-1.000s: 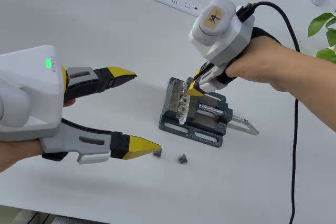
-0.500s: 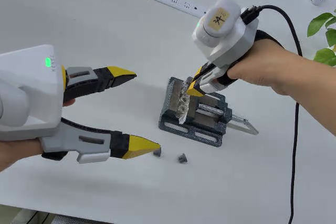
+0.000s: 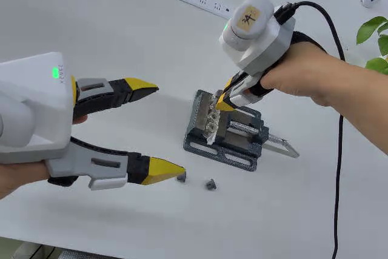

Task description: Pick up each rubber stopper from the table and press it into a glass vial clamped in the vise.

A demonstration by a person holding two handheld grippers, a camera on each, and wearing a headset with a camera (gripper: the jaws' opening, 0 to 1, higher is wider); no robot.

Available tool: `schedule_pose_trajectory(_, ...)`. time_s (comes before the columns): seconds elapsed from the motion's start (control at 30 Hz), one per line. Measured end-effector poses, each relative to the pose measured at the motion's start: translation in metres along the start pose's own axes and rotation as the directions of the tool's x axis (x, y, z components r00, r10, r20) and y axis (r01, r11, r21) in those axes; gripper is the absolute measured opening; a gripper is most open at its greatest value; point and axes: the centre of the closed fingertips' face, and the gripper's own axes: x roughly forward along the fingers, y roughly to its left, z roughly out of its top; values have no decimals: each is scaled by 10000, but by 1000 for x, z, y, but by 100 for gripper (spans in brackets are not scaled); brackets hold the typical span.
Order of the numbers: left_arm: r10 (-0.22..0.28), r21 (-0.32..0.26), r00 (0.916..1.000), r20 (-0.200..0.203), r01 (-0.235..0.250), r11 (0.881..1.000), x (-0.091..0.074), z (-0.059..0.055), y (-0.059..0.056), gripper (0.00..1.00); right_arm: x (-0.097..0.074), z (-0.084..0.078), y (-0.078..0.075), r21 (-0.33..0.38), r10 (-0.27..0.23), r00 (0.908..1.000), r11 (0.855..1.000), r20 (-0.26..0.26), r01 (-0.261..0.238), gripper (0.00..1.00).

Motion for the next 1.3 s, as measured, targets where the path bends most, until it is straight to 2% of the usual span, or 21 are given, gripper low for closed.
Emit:
schedule_pose_trajectory(0.2, -74, -2, 10000, 28, 74, 10000, 4, 2, -2, 73, -2, -3, 4, -40, -20, 9997, 10000, -247, 19, 5)
schedule_pose_trajectory(0.37, -229, 93, 9997, 3, 229, 9997, 7, 4, -7, 72, -6, -4, 8, -85, -76, 10000, 9999, 45, 77, 6)
schedule_pose_trajectory(0.67, -218, 77, 9998, -25, 218, 9997, 5, 3, -7, 72, -5, -3, 5, 148, -132, 9985, 9998, 540, 124, 7)
schedule_pose_trajectory(1.3, -206, 54, 9998, -36, 206, 9998, 6, 2, -6, 71, -5, -6, 2, 261, -209, 9962, 9995, 840, 187, 10)
